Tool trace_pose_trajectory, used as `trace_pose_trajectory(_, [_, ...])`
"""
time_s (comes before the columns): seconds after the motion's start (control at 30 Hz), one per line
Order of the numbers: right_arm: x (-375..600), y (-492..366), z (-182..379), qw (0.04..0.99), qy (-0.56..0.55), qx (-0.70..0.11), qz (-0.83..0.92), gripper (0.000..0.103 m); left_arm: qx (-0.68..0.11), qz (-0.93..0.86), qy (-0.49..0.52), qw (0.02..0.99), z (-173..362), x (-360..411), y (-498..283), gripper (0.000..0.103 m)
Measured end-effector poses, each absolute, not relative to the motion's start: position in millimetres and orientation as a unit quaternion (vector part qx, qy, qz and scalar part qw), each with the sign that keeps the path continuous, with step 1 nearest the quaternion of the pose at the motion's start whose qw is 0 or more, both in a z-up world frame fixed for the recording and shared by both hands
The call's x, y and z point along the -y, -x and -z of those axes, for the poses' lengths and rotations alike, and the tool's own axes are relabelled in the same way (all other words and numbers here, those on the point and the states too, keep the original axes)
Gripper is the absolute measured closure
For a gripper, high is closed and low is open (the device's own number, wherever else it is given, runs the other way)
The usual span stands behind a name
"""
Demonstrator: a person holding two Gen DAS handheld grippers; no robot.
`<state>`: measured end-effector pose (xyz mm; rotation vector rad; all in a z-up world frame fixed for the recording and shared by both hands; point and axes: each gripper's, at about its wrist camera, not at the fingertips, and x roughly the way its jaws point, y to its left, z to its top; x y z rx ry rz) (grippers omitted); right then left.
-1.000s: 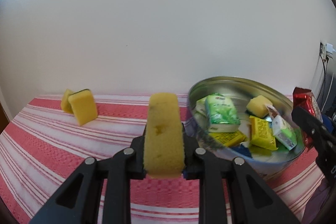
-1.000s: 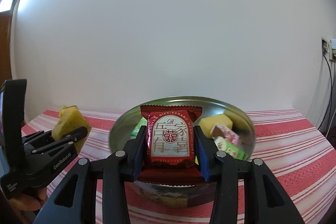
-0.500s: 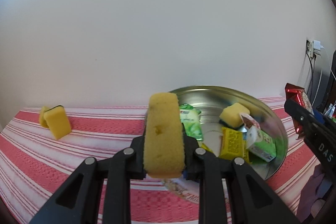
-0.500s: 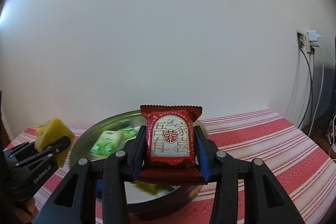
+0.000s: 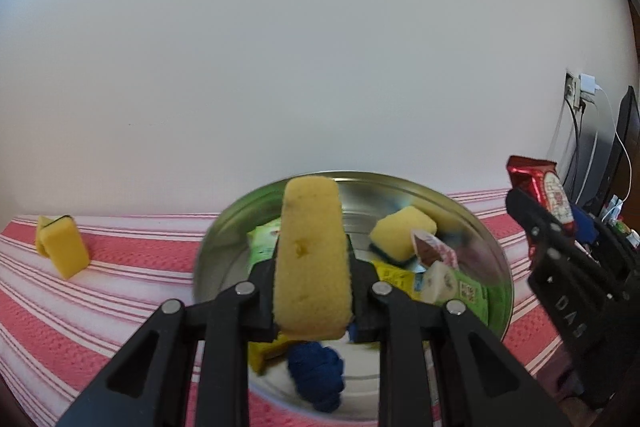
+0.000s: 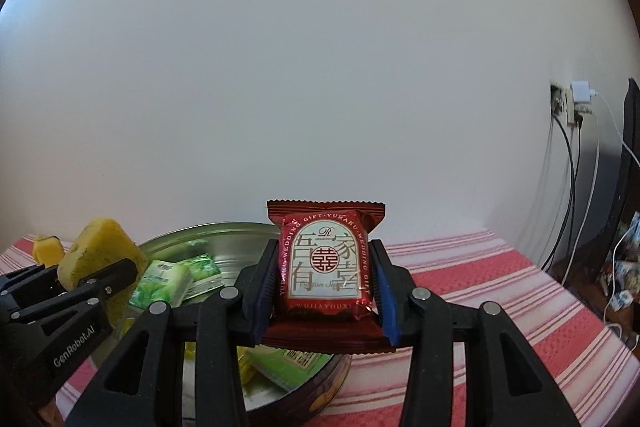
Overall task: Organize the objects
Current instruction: 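Carry the red snack over the tin with the right tool while the left tool carries the sponge there, then open both tools to drop the snack and sponge into the tin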
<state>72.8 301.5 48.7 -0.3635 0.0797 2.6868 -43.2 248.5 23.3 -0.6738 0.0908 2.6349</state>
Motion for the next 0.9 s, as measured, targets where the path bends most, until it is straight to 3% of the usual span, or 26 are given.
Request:
trace_pose_trajectory(0.37, [-319.4,-46.4,-39.5,0.202,0.174,-0.058,-0.962,0.057,-0.039,-0.937,0.276,0.21,-12.7,-276.3,62.3,0.082])
trace_pose_trajectory(0.9, [-325.0,-22.8,-42.4,0.177,0.208,-0.037,-0.961,0.057,-0.054,-0.93,0.316,0.178,4.9,-280.9,83.1,0.082])
